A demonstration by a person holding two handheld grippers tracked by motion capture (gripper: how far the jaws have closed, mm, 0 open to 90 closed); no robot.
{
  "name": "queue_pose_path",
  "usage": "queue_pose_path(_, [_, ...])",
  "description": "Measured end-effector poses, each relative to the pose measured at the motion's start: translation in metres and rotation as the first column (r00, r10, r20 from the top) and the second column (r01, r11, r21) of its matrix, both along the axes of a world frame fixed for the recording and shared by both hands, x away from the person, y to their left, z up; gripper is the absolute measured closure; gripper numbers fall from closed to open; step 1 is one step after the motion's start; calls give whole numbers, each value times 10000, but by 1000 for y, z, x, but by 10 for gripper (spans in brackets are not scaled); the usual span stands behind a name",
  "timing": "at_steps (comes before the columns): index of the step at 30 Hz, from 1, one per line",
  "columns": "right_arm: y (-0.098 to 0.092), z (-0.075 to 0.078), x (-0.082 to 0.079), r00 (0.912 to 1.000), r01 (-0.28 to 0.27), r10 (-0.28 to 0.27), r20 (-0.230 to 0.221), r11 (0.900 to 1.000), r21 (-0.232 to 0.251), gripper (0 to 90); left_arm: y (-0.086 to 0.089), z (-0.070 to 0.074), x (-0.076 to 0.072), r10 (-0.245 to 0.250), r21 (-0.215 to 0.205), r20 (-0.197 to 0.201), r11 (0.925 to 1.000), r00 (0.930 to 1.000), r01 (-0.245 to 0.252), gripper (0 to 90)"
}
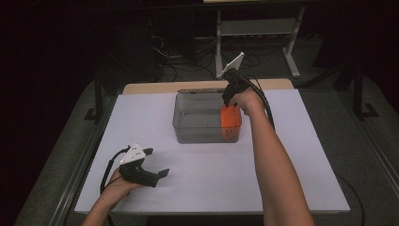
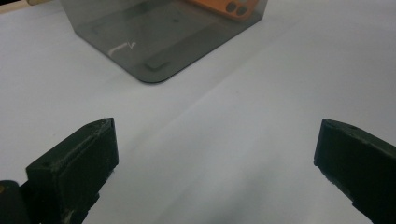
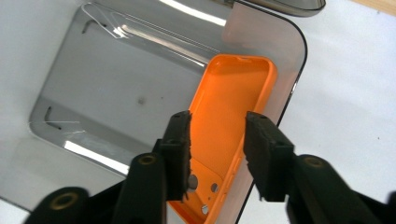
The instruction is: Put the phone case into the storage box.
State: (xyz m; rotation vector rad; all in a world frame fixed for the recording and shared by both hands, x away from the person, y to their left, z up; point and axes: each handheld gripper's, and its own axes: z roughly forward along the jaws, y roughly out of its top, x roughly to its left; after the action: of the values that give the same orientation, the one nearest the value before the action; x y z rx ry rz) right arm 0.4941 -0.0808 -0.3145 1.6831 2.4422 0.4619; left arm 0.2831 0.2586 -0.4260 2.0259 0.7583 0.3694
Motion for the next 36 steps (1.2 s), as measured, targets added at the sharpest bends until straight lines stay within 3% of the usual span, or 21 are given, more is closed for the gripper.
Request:
queue_pose_path(6, [-1,1,-8,9950,-782,767,635,9967,210,369,2,0,2,66,-133,-90,9999,9999,-67,0])
queue_pose_path(15, [-20,-6,-24,9719,-1709,1561,1760,9826,723,151,5,-1,5,161,-53,-131,9999,9998,-161,0])
queue_pose_path(20, [-28,-7,-34,9458,-2265,1938,2607,9687,1015,83,6,-1,6,212,-30,-82,9998,9997,-213,0])
queue_pose_path(21, [-30,-7,-36,9364,-2433,2049,2851,9641,1065,74,6,-1,6,217,-13,-64,9998,9997,-217,0])
queue_pose_path(24, [-33,-8,-41,9194,-2772,2310,3183,9548,1078,54,7,-1,7,223,55,-93,9997,9997,-222,0])
queue_pose_path(27, [-38,-11,-46,9138,-2933,2341,3318,9456,1406,12,6,-2,7,222,88,-103,9997,9997,-222,0])
queue_pose_path(36, [-48,-16,-67,8617,-3703,2684,4306,9128,1722,0,6,-3,8,173,144,-175,9998,9997,-171,0])
